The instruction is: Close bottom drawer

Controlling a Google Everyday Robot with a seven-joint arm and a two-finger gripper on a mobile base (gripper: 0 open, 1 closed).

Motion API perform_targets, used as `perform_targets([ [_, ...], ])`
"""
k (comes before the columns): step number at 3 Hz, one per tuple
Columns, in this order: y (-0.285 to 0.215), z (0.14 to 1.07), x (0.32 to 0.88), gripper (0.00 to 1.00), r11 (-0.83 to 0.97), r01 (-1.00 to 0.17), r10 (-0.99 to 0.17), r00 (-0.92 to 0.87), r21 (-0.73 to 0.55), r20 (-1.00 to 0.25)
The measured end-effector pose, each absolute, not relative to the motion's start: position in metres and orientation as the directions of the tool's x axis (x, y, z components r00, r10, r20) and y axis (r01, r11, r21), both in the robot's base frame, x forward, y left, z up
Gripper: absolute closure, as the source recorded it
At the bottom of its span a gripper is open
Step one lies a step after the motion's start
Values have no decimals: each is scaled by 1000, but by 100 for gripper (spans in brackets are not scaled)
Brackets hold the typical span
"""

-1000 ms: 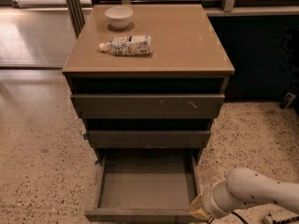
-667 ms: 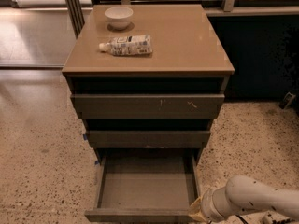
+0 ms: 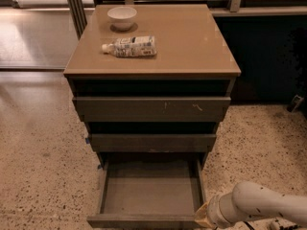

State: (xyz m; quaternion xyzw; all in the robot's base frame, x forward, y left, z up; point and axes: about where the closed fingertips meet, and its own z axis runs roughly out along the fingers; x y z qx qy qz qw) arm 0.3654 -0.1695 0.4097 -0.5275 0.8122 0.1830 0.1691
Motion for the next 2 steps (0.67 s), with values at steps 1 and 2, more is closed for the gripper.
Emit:
perform_targets([
  [1,-183,384,360,100,380,-918,-803,-387,111,-454],
  [2,-195,347,350,100,389,-913,-798,-401,123,-450],
])
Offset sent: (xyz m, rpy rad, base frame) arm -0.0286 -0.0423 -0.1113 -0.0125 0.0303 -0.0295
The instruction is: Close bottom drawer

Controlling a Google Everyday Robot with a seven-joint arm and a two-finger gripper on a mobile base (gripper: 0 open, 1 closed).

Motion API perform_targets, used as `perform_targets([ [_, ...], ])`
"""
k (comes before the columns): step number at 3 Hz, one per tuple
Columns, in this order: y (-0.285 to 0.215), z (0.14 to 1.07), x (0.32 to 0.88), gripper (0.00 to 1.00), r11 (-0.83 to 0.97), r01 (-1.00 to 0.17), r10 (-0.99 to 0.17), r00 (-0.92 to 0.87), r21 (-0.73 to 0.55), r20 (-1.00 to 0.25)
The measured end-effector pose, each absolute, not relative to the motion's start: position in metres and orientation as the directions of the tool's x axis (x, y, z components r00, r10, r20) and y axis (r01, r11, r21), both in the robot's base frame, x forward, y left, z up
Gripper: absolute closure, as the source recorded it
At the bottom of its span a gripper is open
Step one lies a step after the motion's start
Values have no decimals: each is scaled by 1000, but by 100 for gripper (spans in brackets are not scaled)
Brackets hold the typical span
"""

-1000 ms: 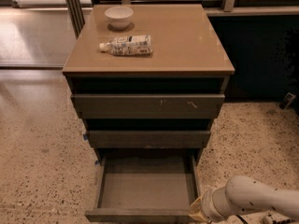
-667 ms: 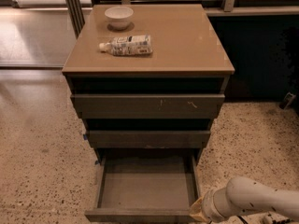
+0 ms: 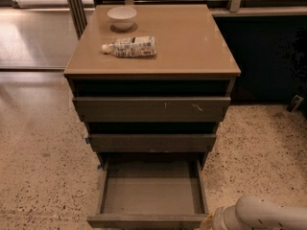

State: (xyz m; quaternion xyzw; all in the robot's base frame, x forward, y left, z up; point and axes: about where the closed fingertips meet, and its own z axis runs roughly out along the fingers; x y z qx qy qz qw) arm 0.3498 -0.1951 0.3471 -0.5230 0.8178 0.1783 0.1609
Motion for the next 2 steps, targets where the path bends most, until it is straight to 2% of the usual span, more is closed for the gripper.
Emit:
perform_targets([
  [2,-185,288,335,100,371,-910,-758,-411,184,-507],
])
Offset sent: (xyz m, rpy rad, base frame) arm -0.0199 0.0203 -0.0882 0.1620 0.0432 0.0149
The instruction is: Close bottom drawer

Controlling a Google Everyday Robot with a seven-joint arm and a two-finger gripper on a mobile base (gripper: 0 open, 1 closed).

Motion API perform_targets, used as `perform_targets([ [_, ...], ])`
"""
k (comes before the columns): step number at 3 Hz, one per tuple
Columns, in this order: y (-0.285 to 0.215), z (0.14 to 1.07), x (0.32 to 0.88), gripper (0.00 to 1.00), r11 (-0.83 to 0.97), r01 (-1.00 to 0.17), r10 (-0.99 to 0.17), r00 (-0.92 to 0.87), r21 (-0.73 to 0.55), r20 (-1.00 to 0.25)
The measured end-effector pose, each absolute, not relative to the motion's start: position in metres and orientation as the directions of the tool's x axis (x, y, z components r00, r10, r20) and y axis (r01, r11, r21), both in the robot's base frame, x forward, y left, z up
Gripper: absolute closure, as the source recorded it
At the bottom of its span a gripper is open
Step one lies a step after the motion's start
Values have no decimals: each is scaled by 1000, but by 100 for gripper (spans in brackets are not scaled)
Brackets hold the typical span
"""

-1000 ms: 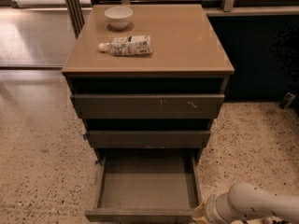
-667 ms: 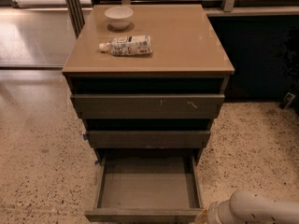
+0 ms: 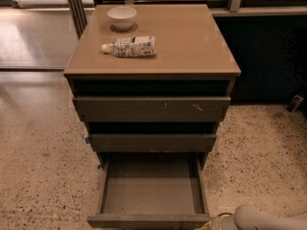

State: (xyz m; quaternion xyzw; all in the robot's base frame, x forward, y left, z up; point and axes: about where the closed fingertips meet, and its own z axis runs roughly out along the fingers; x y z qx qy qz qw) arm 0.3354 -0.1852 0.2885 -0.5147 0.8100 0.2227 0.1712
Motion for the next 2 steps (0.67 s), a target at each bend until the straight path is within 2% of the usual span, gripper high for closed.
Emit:
perform_targets([
  [1,-160,265,325,100,322,-915,-721,-404,244,-563],
  [2,-160,265,325,100,322,-915,-721,-404,244,-563],
])
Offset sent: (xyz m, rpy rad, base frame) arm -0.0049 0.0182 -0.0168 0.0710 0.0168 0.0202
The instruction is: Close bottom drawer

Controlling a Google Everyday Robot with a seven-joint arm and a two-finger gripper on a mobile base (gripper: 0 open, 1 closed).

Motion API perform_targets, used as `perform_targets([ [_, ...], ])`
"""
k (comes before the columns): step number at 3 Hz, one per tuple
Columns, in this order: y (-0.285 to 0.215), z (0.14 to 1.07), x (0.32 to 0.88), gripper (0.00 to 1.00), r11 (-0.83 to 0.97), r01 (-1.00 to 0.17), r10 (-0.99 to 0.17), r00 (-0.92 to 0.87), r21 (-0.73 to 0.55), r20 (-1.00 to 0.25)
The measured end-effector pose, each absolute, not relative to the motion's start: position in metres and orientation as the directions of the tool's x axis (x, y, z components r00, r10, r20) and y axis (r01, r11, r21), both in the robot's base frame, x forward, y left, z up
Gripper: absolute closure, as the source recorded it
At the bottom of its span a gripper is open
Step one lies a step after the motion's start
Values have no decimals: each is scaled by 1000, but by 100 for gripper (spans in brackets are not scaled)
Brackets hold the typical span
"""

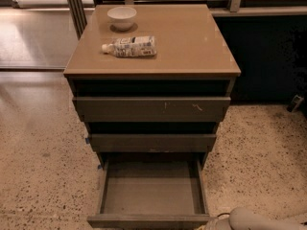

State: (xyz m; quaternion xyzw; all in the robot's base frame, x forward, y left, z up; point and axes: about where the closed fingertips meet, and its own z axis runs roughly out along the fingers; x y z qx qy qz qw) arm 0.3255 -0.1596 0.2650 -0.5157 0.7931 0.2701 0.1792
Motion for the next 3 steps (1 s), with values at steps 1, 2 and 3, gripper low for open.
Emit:
perform_targets([
  [1,-154,254,331,100,302,-923,-723,-384,238,-574],
  [2,-149,239,350,100,265,-940,-732,-342,217,-589],
  [3,-149,239,350,100,265,-940,-732,-342,217,-589],
])
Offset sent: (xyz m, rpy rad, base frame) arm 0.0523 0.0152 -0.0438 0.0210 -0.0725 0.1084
